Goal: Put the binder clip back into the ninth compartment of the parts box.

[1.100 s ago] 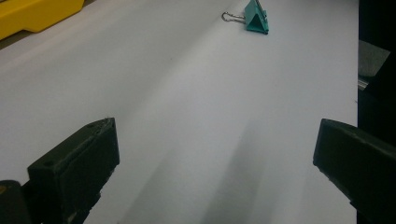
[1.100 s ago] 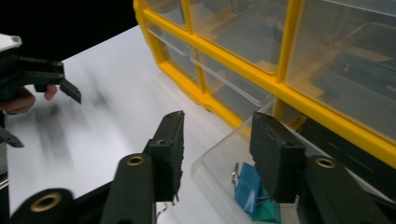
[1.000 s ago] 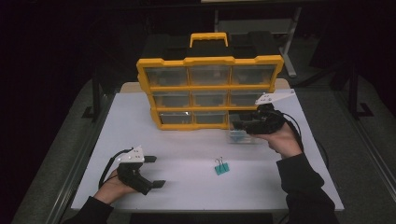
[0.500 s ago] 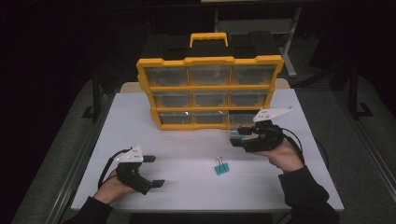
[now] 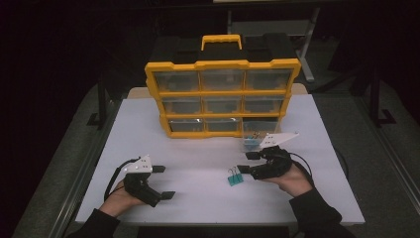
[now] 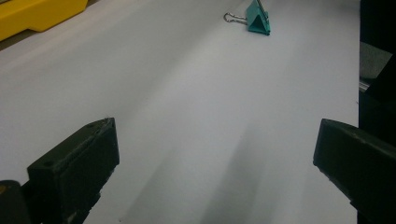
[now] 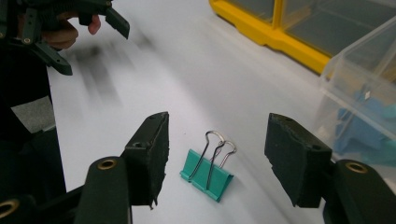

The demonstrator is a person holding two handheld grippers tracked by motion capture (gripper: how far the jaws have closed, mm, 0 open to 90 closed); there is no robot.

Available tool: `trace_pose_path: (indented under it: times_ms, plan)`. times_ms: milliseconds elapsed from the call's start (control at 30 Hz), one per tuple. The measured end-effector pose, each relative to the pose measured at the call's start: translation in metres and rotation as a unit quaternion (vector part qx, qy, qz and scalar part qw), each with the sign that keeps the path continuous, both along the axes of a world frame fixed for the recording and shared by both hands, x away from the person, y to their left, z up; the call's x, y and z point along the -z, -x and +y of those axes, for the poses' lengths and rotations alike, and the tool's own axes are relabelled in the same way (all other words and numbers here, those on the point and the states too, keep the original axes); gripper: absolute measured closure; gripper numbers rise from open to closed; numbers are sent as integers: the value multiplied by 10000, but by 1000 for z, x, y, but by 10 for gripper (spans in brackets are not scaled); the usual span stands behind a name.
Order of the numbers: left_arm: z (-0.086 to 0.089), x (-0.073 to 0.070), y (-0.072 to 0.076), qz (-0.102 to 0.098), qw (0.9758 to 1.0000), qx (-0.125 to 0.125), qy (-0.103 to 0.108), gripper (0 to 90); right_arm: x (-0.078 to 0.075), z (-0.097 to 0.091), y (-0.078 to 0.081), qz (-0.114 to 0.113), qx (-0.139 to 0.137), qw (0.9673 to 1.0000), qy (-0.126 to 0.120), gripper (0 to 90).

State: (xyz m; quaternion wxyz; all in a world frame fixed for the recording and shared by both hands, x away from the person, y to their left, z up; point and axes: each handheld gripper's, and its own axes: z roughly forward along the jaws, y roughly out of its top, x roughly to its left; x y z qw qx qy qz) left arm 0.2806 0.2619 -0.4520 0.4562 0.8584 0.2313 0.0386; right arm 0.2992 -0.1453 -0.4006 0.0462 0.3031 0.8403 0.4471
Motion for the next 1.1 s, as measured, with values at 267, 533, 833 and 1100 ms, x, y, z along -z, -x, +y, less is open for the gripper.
trace_pose_path:
  times_ms: [267,533,833,1100]
  plan:
    - [0,0,0,9,10000,-23,17,0,16,7,-1,32,-53,10000,38,362]
    - [-1,1,1,18,10000,3,8,0,28,9,-7,138,42,9999,-28,367]
    - [-2,1,0,30,10000,23,-2,0,45,16,-16,318,51,9995,48,388]
    - [-2,2,1,34,10000,31,-5,0,51,24,-20,353,7,9994,49,475]
